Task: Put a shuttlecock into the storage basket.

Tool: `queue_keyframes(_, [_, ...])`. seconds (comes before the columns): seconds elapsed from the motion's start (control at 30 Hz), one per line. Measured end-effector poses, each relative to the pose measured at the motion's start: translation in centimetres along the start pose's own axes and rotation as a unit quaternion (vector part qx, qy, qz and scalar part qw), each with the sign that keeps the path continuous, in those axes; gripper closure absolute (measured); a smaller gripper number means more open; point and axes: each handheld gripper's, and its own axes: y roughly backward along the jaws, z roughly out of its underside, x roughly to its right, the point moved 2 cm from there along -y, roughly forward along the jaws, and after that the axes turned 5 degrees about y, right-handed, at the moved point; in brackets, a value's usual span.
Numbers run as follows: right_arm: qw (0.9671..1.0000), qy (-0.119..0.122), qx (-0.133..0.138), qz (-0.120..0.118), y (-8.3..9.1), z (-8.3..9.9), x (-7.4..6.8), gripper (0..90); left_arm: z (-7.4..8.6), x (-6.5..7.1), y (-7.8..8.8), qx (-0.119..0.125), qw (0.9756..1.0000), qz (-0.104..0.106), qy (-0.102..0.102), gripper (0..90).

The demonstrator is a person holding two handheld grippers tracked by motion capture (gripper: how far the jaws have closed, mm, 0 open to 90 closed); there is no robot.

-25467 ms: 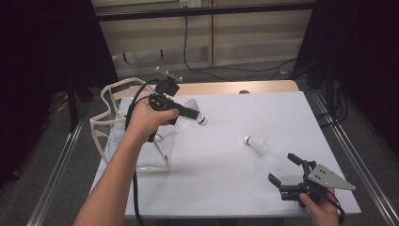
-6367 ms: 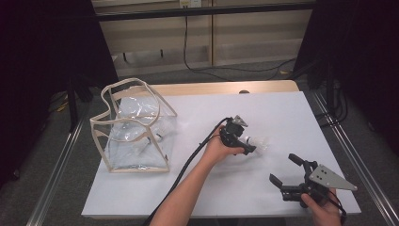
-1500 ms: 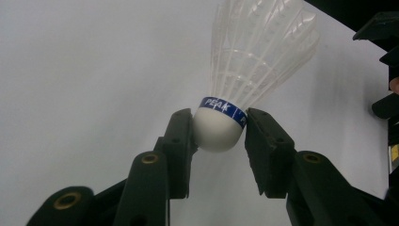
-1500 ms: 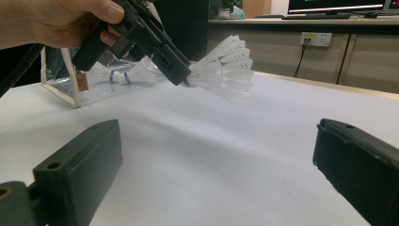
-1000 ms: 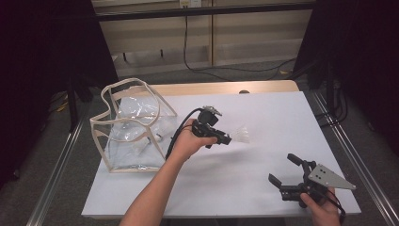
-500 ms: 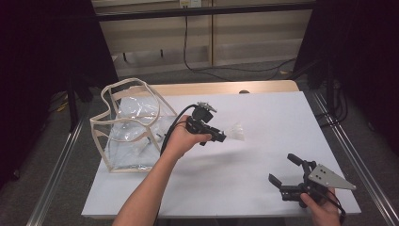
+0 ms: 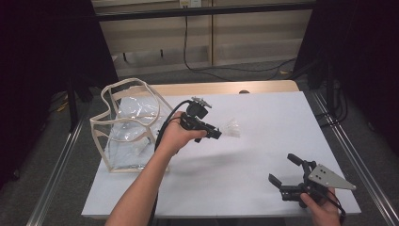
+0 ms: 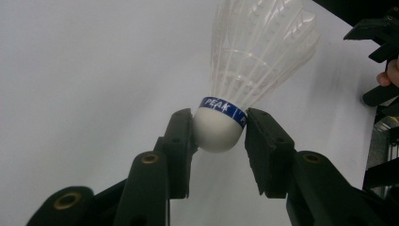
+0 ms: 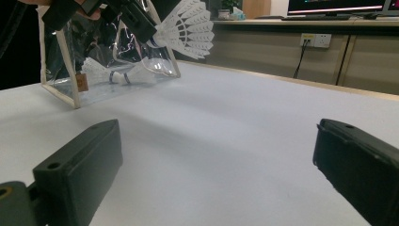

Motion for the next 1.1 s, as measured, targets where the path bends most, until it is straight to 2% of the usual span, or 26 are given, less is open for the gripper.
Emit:
queue_keyframes(0.23, [1.0000,0.000,0.000,0.000,0.0,0.0,0.0,1.8,0.0,-0.1,0.7,-0.002,0.9999,-0.001,0.012,62.7])
queue_keyframes(0.3, [1.0000,0.000,0.000,0.000,0.0,0.0,0.0,1.7,-0.1,-0.2,1.0,-0.009,0.9999,-0.001,0.006,62.7])
queue_keyframes(0.37, [1.0000,0.000,0.000,0.000,0.0,0.0,0.0,1.7,-0.1,-0.1,1.2,-0.005,0.9999,-0.003,0.016,62.8])
queue_keyframes(0.6, [1.0000,0.000,0.000,0.000,0.0,0.0,0.0,1.7,-0.4,-0.3,2.3,-0.012,0.9998,-0.005,0.013,62.7])
queue_keyframes(0.7, [1.0000,-0.001,0.000,0.000,0.0,0.0,0.0,1.7,-0.6,-0.2,2.6,-0.004,0.9998,-0.006,0.021,62.8])
queue_keyframes(0.83, [1.0000,0.000,0.001,0.000,0.0,0.0,0.0,1.7,-0.7,-0.3,3.2,-0.013,0.9998,-0.008,0.013,62.7])
queue_keyframes(0.9, [1.0000,-0.001,0.001,0.000,0.0,0.0,0.0,1.7,-0.8,-0.2,3.5,-0.007,0.9997,-0.008,0.020,62.7])
queue_keyframes(1.1, [1.0000,-0.002,0.001,0.000,0.0,0.0,0.0,1.8,-1.1,-0.1,4.1,-0.007,0.9997,-0.009,0.022,62.7])
